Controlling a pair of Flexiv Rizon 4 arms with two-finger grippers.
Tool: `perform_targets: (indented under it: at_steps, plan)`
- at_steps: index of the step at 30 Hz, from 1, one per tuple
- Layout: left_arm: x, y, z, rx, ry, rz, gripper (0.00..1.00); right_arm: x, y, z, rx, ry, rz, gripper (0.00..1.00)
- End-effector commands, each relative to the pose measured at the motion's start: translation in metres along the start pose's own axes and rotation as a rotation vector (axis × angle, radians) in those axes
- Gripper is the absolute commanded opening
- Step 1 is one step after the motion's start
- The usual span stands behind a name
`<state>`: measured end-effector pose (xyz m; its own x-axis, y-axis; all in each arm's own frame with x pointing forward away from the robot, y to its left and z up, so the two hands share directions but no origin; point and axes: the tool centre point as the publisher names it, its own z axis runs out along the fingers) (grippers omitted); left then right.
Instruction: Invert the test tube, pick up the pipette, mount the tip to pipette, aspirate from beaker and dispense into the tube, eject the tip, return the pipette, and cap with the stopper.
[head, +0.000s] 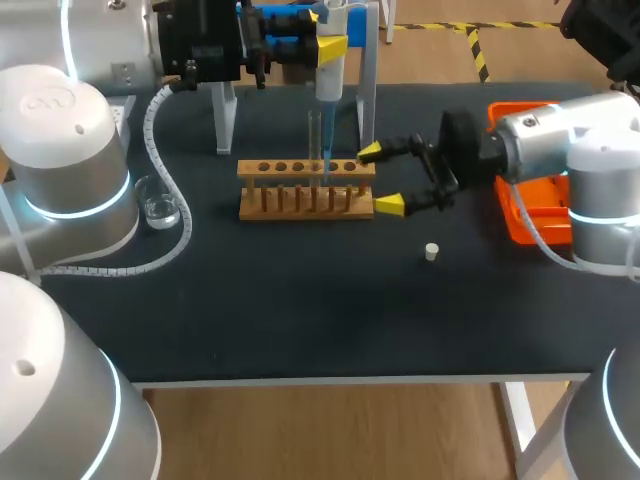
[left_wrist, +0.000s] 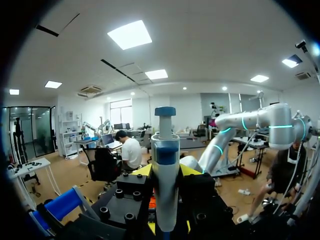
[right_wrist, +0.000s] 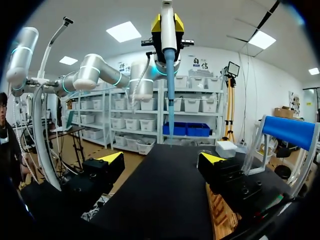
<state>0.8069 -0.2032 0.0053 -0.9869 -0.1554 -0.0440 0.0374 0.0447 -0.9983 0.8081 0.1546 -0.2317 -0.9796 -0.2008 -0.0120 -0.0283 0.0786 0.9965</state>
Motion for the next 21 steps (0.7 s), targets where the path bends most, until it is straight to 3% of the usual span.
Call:
perform_targets:
  at_steps: [1, 8, 21]
  plan:
    - [0.000, 0.000, -0.001, 0.002, 0.000, 0.001, 0.00, 0.014, -0.004, -0.016, 0.013, -0.034, 0.002, 1.00]
    - [0.000, 0.000, -0.001, 0.002, 0.000, 0.001, 0.00, 0.019, -0.008, -0.032, 0.018, -0.051, 0.006, 1.00]
    - [0.000, 0.000, -0.001, 0.002, 0.000, 0.001, 0.00, 0.019, -0.008, -0.032, 0.018, -0.051, 0.006, 1.00]
